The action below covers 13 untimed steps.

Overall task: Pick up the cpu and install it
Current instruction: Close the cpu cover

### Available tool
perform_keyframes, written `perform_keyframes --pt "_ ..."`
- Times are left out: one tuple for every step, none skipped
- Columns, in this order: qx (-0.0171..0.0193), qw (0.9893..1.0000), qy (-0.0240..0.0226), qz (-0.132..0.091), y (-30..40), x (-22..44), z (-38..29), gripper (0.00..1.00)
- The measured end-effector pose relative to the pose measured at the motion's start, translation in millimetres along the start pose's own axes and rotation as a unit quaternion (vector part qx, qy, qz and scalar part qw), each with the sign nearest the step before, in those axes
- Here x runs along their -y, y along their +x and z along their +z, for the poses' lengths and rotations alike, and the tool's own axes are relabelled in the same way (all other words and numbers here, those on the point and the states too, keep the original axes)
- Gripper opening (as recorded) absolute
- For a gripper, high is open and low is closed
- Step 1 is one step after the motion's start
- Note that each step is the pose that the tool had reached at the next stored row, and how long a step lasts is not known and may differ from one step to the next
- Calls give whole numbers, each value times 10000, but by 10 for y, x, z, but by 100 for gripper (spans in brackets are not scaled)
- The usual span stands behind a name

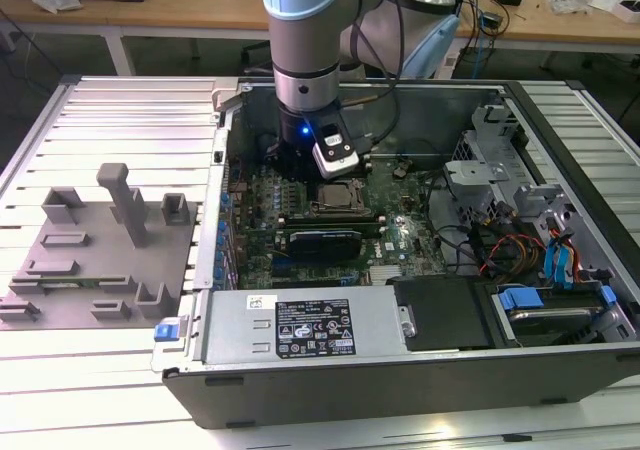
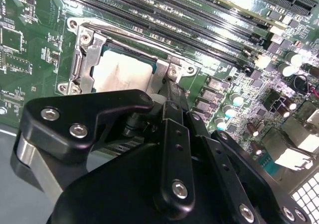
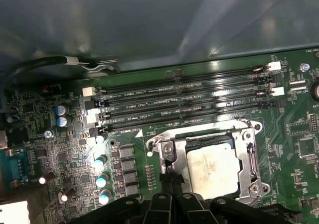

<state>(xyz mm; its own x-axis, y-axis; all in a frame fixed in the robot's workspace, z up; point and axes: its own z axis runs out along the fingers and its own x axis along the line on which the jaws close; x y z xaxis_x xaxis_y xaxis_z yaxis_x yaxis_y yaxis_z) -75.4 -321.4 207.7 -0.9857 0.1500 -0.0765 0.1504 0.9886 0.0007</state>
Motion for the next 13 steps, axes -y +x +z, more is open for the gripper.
perform_keyframes --pt "0 10000 0 0 0 0 -6 11" --pt "0 10000 0 0 -1 0 -14 11" --pt "0 10000 0 0 -2 0 -24 11" --pt "0 10000 0 0 -2 0 -33 11" --pt "0 10000 0 0 -5 0 -67 11" --pt "0 10000 0 0 -8 0 -109 11" --pt "0 10000 0 0 -12 0 -152 11" --pt "0 10000 0 0 -14 0 -182 11" --pt "0 10000 0 0 -16 0 -204 11" --pt "0 10000 1 0 -18 0 -234 11" --pt "0 10000 0 0 -19 0 -255 11" --pt "0 10000 1 0 -22 0 -286 11" --pt "0 10000 1 0 -24 0 -309 11"
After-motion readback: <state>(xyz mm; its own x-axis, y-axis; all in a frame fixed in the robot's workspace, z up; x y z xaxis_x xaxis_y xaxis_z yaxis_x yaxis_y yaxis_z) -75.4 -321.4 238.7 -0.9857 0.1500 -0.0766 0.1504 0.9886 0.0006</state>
